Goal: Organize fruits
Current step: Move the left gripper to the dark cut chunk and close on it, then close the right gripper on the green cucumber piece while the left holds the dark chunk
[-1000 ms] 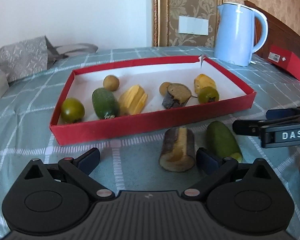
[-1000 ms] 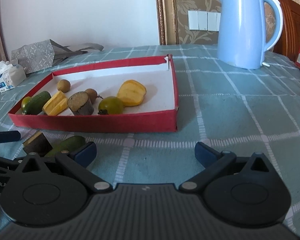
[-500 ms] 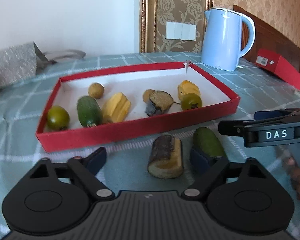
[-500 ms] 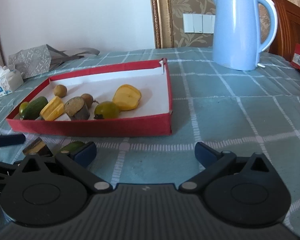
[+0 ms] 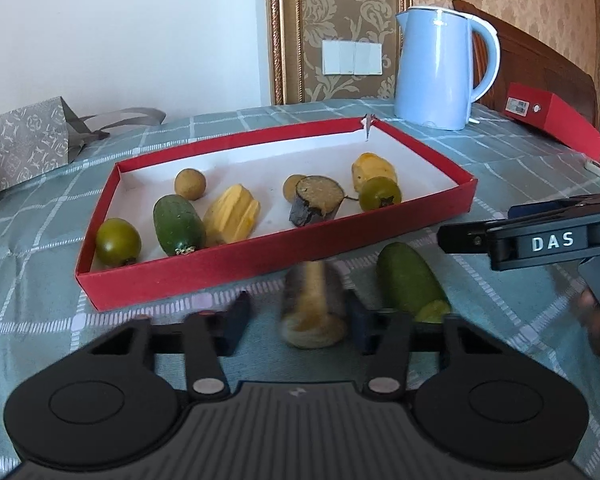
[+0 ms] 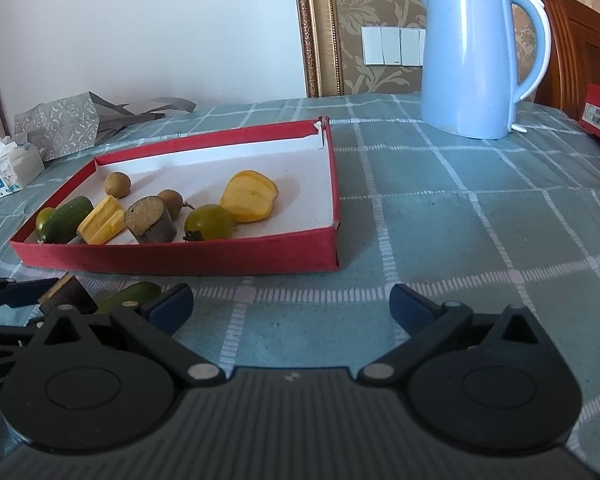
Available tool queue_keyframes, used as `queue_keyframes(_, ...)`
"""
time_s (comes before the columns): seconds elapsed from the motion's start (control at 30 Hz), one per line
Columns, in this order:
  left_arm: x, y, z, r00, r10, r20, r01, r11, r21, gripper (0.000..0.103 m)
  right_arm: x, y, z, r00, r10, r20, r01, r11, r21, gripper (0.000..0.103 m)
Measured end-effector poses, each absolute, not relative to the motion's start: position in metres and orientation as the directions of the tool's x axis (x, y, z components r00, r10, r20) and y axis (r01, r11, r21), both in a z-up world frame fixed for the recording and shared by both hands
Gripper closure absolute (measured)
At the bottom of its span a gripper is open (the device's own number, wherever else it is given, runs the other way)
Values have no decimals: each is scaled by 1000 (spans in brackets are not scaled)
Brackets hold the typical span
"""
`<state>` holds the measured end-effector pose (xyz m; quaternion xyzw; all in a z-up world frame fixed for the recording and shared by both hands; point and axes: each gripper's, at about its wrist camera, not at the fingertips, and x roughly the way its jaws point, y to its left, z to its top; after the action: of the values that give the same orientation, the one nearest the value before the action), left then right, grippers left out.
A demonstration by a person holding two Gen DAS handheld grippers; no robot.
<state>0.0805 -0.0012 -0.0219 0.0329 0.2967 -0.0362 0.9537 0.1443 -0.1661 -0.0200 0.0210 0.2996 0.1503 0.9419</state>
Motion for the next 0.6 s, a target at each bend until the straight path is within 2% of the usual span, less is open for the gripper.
queue_keyframes(0.1, 79, -7, -22, 828, -22, -561, 83, 993, 84, 70, 144, -165, -20, 773, 299, -560, -277, 952, 126, 0)
queue_keyframes(0.23, 79, 1, -21, 825, -17, -564, 48, 998, 41, 70, 144, -165, -20, 769, 302, -564, -281, 951, 125, 0)
queue_keyframes(0.6, 67, 23, -21, 814, 137, -564, -172, 985, -10, 70, 141, -162, -20, 759, 337, -558, -315, 939, 138, 0)
